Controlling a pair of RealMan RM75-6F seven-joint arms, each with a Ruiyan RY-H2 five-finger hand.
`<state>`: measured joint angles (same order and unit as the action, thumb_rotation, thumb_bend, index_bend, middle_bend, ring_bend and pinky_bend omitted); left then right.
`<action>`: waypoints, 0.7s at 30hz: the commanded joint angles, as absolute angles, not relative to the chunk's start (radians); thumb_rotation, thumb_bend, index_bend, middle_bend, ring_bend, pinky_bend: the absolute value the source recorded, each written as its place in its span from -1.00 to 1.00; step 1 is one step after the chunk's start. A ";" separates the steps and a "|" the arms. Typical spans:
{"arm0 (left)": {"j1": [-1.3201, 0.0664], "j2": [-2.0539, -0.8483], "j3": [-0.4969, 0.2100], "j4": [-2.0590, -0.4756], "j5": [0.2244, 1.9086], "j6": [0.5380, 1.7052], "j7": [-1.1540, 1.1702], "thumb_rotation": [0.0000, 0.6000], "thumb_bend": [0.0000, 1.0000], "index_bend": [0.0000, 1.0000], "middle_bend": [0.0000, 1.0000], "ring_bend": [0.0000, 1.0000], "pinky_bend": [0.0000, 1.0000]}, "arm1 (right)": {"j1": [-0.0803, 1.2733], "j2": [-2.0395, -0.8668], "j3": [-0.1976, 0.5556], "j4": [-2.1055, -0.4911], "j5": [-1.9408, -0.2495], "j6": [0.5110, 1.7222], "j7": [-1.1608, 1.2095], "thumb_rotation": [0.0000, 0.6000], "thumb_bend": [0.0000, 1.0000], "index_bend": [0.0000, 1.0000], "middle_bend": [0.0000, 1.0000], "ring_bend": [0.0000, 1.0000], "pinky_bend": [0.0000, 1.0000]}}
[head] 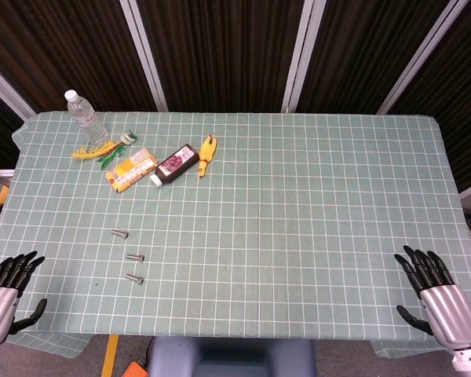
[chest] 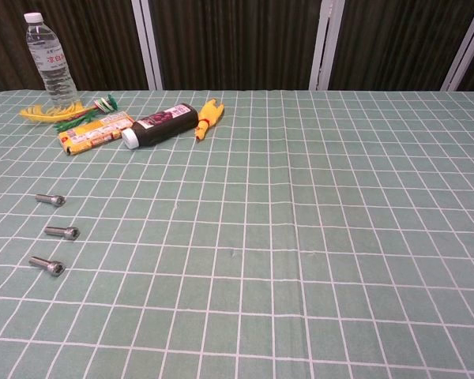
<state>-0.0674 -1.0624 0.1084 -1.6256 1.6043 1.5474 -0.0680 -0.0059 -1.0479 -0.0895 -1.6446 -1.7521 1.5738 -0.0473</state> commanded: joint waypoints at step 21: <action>-0.201 -1.512 0.046 -1.043 1.604 1.336 -0.281 1.00 -0.17 -0.11 1.00 1.00 1.00 | -0.011 -1.050 -0.114 -1.637 -1.812 1.580 -0.044 1.00 -0.38 -1.00 -1.00 -1.00 -1.00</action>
<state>-0.1747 -1.4642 0.0494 -1.0955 1.6035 1.3709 -0.2535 -0.0122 -1.0490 -0.1127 -1.6363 -1.8118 1.5837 -0.0429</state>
